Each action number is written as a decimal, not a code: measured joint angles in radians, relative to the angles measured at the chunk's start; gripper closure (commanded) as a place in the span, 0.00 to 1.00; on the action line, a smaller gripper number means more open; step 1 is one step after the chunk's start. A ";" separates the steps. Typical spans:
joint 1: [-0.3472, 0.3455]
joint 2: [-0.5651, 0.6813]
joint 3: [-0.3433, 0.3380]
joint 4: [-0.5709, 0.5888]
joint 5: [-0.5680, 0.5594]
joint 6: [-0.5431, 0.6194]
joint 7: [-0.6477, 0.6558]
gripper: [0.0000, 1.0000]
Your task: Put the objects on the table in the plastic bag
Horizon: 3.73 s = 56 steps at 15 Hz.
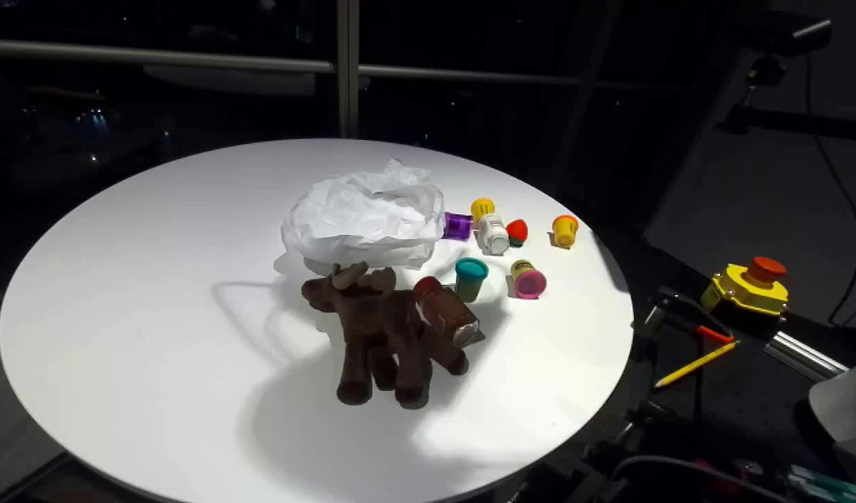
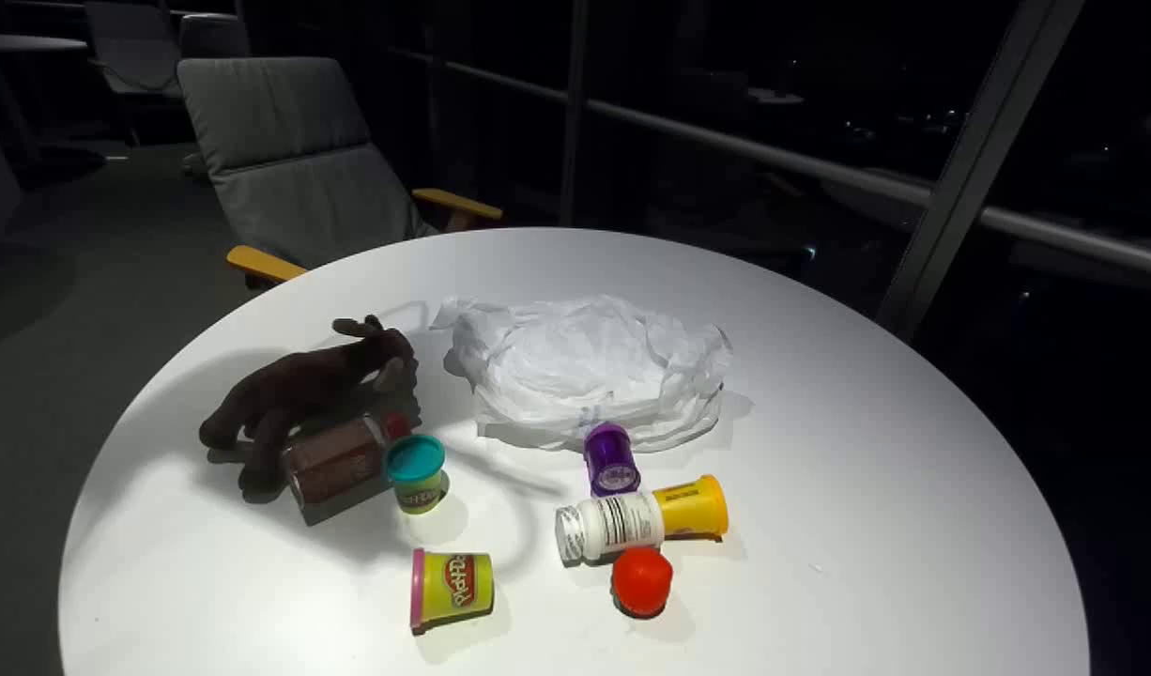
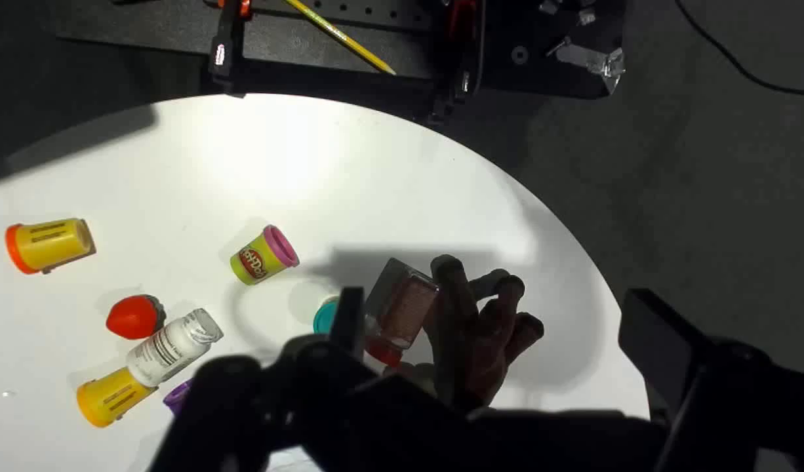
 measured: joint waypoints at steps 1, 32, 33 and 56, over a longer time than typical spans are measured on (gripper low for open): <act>0.000 0.000 0.000 0.004 0.000 0.000 0.000 0.00; -0.204 0.691 -0.149 0.131 0.267 0.290 0.014 0.00; -0.209 0.720 -0.149 0.153 0.267 0.290 0.040 0.00; -0.219 0.785 -0.147 0.197 0.266 0.300 0.095 0.00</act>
